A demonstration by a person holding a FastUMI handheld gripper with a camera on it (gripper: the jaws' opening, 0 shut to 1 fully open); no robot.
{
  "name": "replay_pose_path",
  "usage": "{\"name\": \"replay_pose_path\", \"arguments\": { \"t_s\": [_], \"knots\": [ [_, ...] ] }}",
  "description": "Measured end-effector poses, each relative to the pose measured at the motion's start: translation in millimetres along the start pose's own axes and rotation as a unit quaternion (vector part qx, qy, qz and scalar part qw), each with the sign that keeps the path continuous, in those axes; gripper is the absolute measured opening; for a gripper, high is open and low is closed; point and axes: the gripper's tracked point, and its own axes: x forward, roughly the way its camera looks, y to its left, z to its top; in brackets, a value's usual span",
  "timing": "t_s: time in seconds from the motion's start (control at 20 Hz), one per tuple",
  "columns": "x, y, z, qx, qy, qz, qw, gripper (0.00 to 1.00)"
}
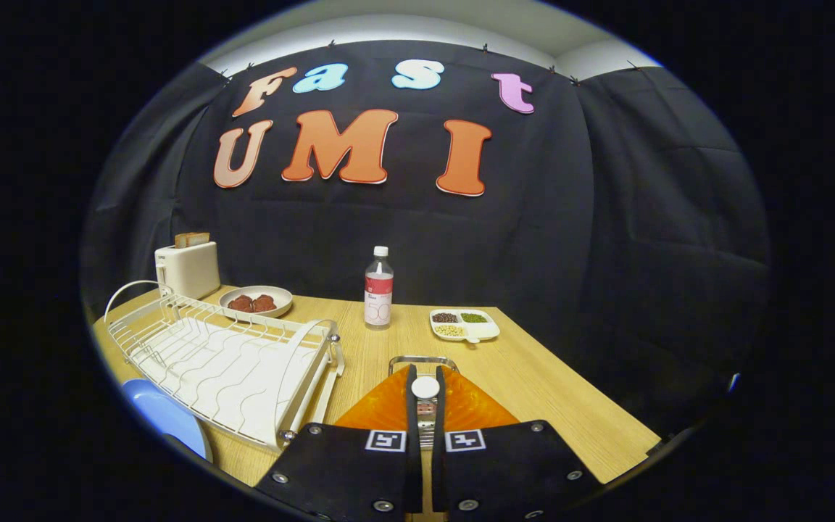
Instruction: Take the plate from the dish rack, then take the spoon from the basket and place it into the plate.
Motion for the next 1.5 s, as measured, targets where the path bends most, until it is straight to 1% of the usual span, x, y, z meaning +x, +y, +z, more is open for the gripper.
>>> {"name": "replay_pose_path", "arguments": {
  "t_s": [0.15, 0.3, 0.4, 0.6, 0.9, 1.1, 1.25, 1.35, 1.4, 1.5],
  "knots": [
    [-18.4, 0.0, 26.7, -0.009, -0.016, -0.011, 1.000, 0.05],
    [-45.0, 13.4, 48.4, -0.009, -0.023, -0.014, 1.000, 0.05],
    [-62.4, 29.6, 59.0, -0.005, -0.025, -0.011, 1.000, 0.05],
    [-99.0, 74.0, 75.5, 0.009, -0.033, 0.011, 0.999, 0.05],
    [-139.5, 146.5, 71.2, 0.025, -0.021, 0.049, 0.998, 0.05],
    [-157.0, 191.3, 56.0, 0.033, -0.007, 0.084, 0.996, 0.05],
    [-165.6, 215.1, 46.0, 0.019, -0.005, 0.105, 0.994, 0.05],
    [-170.5, 231.4, 35.6, 0.030, 0.005, 0.119, 0.992, 0.05],
    [-173.7, 238.9, 31.0, 0.034, 0.009, 0.124, 0.992, 0.05],
    [-176.9, 247.6, 30.3, 0.020, 0.000, 0.125, 0.992, 0.05]
  ]
}}
